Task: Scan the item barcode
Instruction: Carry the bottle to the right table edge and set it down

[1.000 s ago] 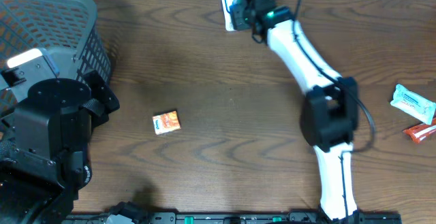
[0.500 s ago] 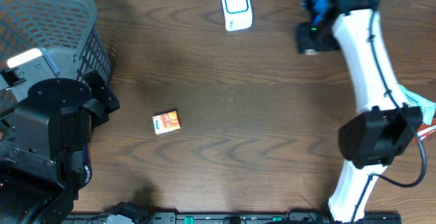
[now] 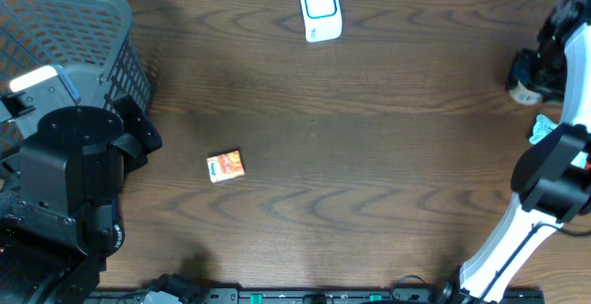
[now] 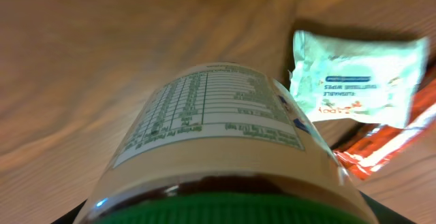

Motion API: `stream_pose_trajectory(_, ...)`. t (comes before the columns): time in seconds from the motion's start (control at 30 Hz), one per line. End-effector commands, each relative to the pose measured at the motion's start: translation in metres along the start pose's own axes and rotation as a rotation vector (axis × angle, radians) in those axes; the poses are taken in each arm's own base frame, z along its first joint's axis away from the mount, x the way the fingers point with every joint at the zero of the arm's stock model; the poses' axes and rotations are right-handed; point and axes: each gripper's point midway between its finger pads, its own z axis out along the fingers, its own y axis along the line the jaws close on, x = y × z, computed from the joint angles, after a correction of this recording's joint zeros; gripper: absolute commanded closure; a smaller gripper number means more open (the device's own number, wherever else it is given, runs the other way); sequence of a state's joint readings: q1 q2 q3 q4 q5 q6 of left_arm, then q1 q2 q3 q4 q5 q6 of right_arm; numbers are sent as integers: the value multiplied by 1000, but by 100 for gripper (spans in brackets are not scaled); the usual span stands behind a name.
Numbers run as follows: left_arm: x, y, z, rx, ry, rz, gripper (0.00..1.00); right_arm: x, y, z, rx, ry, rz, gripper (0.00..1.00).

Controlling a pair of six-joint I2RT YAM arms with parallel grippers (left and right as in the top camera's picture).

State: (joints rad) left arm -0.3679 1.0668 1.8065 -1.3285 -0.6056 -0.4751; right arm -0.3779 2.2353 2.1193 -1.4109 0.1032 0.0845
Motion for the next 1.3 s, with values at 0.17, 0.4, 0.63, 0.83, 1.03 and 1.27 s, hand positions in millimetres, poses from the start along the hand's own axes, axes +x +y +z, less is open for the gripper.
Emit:
stream_pose_trajectory(0.17, 0, 3, 1, -20, -3, -7, 2, 12, -24, 69, -13, 179, 90, 67)
stream_pose_trajectory(0.4, 0, 3, 1, -19, -3, -7, 2, 12, -37, 86, -12, 201, 131, 57)
stream_pose_trajectory(0.63, 0, 3, 1, -20, -3, -7, 2, 6, -32, 70, -58, 184, 140, 1)
stream_pose_trajectory(0.83, 0, 3, 1, -20, -3, -7, 2, -20, -32, -23, -123, 25, 185, 1)
stream_pose_trajectory(1.03, 0, 3, 1, -20, -3, -7, 2, -47, 38, -148, -493, -306, 80, 1)
stream_pose_trajectory(1.27, 0, 3, 1, -20, -3, -7, 2, -1, 163, -152, -512, -211, -169, 1)
